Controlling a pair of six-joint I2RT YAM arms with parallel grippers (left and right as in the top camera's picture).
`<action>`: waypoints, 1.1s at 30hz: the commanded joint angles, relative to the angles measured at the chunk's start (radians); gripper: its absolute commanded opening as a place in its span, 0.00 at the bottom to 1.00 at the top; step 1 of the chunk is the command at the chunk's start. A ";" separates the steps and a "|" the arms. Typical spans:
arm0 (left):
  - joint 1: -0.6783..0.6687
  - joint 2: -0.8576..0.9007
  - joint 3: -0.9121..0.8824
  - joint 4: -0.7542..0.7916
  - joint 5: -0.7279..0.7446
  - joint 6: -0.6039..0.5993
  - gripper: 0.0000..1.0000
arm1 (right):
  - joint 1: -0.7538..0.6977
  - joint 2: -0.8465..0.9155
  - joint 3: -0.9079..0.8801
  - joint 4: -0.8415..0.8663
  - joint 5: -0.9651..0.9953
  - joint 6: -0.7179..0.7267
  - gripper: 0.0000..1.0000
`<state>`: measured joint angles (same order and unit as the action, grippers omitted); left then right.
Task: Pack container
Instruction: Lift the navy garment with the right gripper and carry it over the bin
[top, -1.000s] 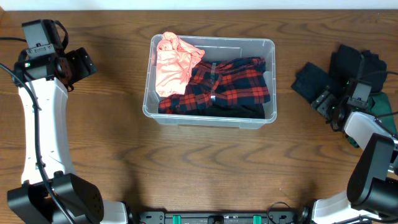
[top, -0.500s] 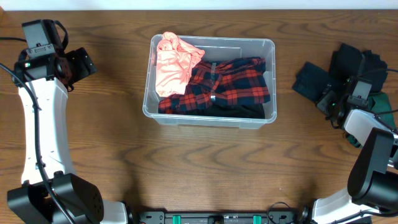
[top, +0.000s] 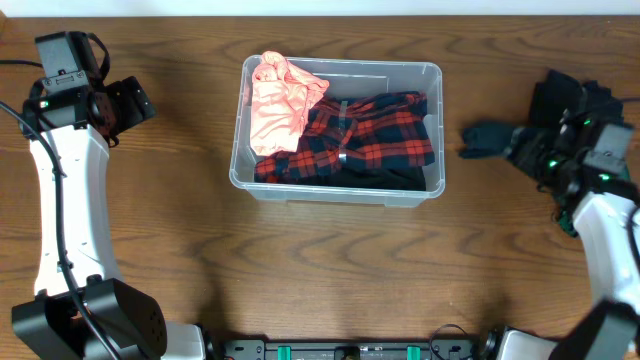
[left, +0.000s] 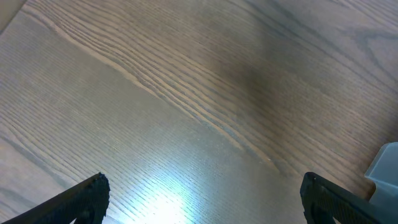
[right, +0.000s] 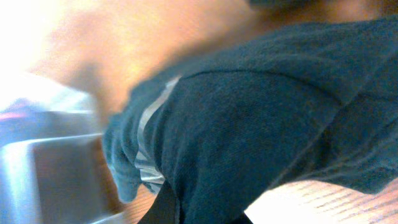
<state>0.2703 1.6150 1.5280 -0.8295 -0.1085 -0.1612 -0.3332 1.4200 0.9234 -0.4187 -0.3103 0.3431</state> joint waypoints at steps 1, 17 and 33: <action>0.003 -0.001 0.000 0.000 -0.009 -0.009 0.98 | -0.004 -0.079 0.112 -0.057 -0.130 -0.091 0.01; 0.003 -0.001 0.000 0.000 -0.009 -0.009 0.98 | 0.351 -0.098 0.366 -0.001 -0.195 -0.180 0.01; 0.003 -0.001 0.000 0.000 -0.009 -0.009 0.98 | 0.638 0.228 0.366 0.255 -0.059 -0.072 0.01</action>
<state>0.2703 1.6150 1.5280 -0.8295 -0.1085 -0.1612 0.2909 1.6085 1.2671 -0.1787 -0.3916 0.2264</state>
